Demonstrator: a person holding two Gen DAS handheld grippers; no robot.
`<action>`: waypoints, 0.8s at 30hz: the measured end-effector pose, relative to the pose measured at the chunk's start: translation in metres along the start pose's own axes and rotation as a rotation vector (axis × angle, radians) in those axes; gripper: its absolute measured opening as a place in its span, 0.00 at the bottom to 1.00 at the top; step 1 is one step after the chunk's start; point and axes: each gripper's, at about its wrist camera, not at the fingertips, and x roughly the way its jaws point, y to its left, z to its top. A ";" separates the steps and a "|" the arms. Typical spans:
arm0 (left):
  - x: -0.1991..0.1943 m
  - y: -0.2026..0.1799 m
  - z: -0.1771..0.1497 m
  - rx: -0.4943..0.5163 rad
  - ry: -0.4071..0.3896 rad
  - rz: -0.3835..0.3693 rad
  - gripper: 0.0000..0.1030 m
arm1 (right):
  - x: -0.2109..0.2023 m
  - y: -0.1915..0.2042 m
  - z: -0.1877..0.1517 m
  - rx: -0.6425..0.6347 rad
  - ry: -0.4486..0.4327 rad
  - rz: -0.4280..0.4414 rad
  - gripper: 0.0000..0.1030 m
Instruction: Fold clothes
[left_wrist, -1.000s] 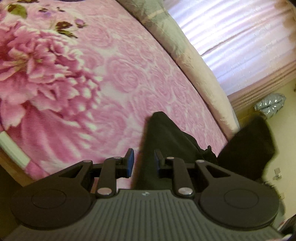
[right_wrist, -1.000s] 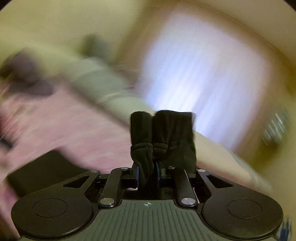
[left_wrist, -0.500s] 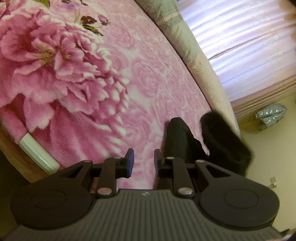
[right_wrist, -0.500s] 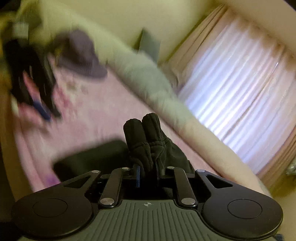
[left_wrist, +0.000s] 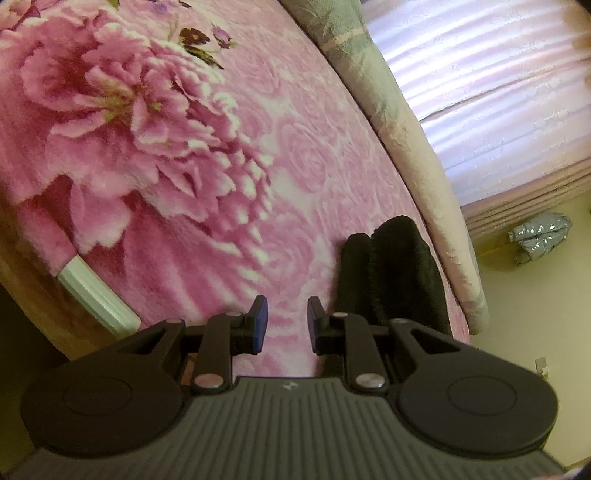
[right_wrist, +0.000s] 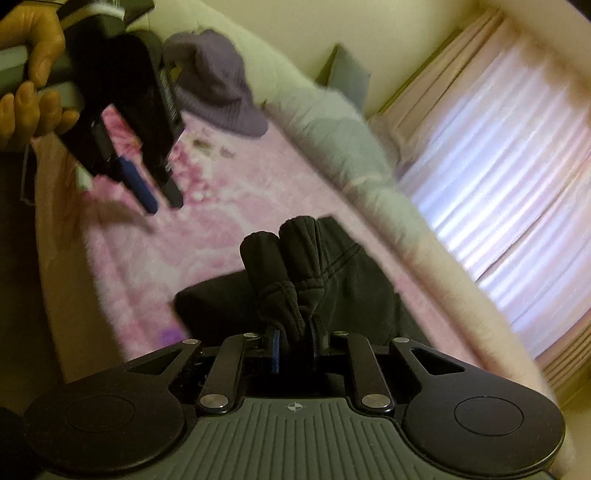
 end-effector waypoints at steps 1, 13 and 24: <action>0.000 -0.002 -0.001 0.005 0.006 0.012 0.17 | 0.000 0.000 0.000 0.002 0.010 0.004 0.23; -0.012 -0.040 -0.021 0.017 0.048 -0.089 0.24 | -0.061 -0.042 -0.021 0.286 -0.058 -0.007 0.74; 0.002 -0.076 -0.044 0.000 0.055 -0.148 0.37 | -0.100 -0.153 -0.169 1.777 -0.081 0.154 0.74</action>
